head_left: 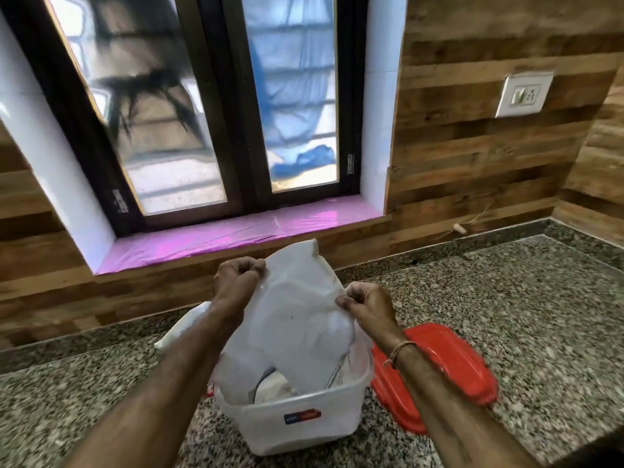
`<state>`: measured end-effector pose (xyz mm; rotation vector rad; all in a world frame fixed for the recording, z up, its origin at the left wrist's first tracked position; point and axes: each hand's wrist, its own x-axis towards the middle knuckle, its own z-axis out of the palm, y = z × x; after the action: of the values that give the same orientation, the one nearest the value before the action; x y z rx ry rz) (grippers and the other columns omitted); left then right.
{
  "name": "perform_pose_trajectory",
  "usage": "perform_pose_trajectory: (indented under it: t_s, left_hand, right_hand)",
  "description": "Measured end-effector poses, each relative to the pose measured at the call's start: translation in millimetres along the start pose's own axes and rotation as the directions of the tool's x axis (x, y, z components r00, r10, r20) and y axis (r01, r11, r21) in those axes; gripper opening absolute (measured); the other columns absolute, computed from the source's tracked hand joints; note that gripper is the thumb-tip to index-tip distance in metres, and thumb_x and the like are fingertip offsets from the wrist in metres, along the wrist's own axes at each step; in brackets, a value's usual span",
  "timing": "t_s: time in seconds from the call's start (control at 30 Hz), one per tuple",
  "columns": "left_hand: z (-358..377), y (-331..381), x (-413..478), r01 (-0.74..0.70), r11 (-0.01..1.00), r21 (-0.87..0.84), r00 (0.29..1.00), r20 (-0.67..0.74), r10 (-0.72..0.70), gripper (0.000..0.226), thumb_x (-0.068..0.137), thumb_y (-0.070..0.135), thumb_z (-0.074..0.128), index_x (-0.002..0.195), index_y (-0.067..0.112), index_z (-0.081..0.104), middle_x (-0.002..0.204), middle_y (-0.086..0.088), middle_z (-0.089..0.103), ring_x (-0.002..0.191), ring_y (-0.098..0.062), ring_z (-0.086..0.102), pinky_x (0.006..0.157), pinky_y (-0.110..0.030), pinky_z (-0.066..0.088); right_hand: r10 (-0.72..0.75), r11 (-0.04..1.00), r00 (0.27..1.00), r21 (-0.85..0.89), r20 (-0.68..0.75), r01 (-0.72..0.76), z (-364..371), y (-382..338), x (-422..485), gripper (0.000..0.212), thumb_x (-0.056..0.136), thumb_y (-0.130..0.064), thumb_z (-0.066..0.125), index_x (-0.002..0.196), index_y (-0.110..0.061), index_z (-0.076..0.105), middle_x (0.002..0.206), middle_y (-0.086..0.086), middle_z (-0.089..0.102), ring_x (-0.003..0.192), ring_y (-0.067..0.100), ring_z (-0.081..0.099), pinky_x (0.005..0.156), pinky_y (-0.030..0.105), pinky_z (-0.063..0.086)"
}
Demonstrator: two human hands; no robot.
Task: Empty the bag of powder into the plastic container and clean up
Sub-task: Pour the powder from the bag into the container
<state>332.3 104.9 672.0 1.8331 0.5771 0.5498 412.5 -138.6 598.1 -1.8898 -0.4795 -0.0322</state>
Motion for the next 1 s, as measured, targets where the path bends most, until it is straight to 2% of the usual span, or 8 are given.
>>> perform_pose_trajectory:
  t_s: [0.17,0.3,0.4,0.47,0.57,0.7,0.93,1.0]
  left_hand:
    - [-1.0,23.5,-0.3,-0.247,0.918,0.309,0.968,0.051,0.244,0.021,0.088,0.042,0.067,0.099,0.028,0.078,0.099,0.011,0.077,0.095,-0.014,0.070,0.087,-0.037,0.057]
    - [24.0,61.7,-8.0,-0.421,0.813,0.402,0.903,0.106,0.416,0.020,0.090,0.035,0.074,0.104,0.021,0.077,0.100,0.010,0.071,0.091,-0.009,0.064,0.076,-0.027,0.046]
    - [34.5,64.2,-1.2,-0.384,0.878,0.284,0.922,0.064,0.382,0.010,0.083,0.024,0.082,0.080,0.016,0.077,0.078,0.004,0.073,0.073,-0.010,0.065,0.067,-0.024,0.046]
    - [35.5,59.5,0.8,-0.338,0.924,0.181,0.941,0.068,0.331,0.015,0.083,0.018,0.081,0.072,0.013,0.073,0.067,0.002,0.069,0.064,-0.009,0.061,0.063,-0.024,0.046]
    - [36.2,55.6,-0.5,-0.277,0.959,0.060,0.959,0.082,0.272,0.020,0.086,0.014,0.078,0.069,0.012,0.069,0.063,0.000,0.064,0.059,-0.010,0.056,0.060,-0.025,0.045]
    - [41.3,52.8,-2.3,-0.145,0.988,-0.056,0.989,0.010,0.146,0.021,0.088,0.014,0.077,0.069,0.015,0.070,0.067,-0.003,0.066,0.064,-0.014,0.058,0.058,-0.027,0.047]
    - [24.9,30.7,-8.4,-0.291,0.832,0.472,0.955,0.097,0.279,0.022,0.088,0.036,0.075,0.077,0.017,0.073,0.075,0.000,0.071,0.075,-0.019,0.067,0.062,-0.031,0.048]
    - [20.3,27.1,-8.7,-0.263,0.834,0.485,0.961,0.056,0.270,0.021,0.088,0.034,0.076,0.072,0.020,0.072,0.071,0.004,0.069,0.076,-0.020,0.067,0.064,-0.032,0.048]
  right_hand:
    - [-0.039,0.973,0.992,0.229,0.119,0.011,7.0,-4.6,7.1,0.013,0.084,-0.018,0.074,0.072,-0.020,0.069,0.072,-0.003,0.069,0.074,0.009,0.061,0.072,0.040,0.054]
    - [-0.070,0.956,0.984,0.293,0.166,0.019,10.3,-2.7,19.8,0.020,0.079,-0.020,0.076,0.067,-0.011,0.063,0.069,-0.005,0.063,0.072,0.011,0.056,0.072,0.037,0.048]
    - [-0.082,0.939,0.984,0.344,0.161,0.022,9.5,1.2,20.5,0.023,0.083,-0.013,0.079,0.073,-0.002,0.061,0.070,0.002,0.060,0.070,0.012,0.054,0.068,0.034,0.046]
    - [-0.049,0.954,0.991,0.301,0.121,0.010,7.5,6.9,17.2,0.029,0.080,-0.025,0.082,0.070,-0.008,0.060,0.068,-0.001,0.060,0.068,0.011,0.053,0.064,0.041,0.047]
    - [0.005,0.989,1.000,0.148,0.010,-0.007,7.2,12.6,11.5,0.031,0.071,-0.045,0.081,0.063,-0.023,0.059,0.061,-0.012,0.062,0.062,0.008,0.054,0.064,0.046,0.051]
    - [-0.011,0.999,0.986,-0.054,-0.168,0.002,16.5,4.8,0.9,0.032,0.076,-0.038,0.083,0.067,-0.019,0.060,0.066,-0.008,0.067,0.068,0.014,0.062,0.062,0.037,0.047]
    - [-0.032,0.999,0.999,0.037,0.039,0.030,6.1,15.3,7.7,0.022,0.081,-0.031,0.080,0.077,-0.019,0.062,0.069,-0.011,0.067,0.065,0.006,0.058,0.067,0.044,0.054]
    - [-0.095,0.995,0.992,-0.025,0.082,0.097,-1.7,3.6,10.9,0.024,0.087,-0.039,0.076,0.108,-0.033,0.065,0.105,-0.013,0.074,0.090,0.005,0.068,0.080,0.039,0.058]
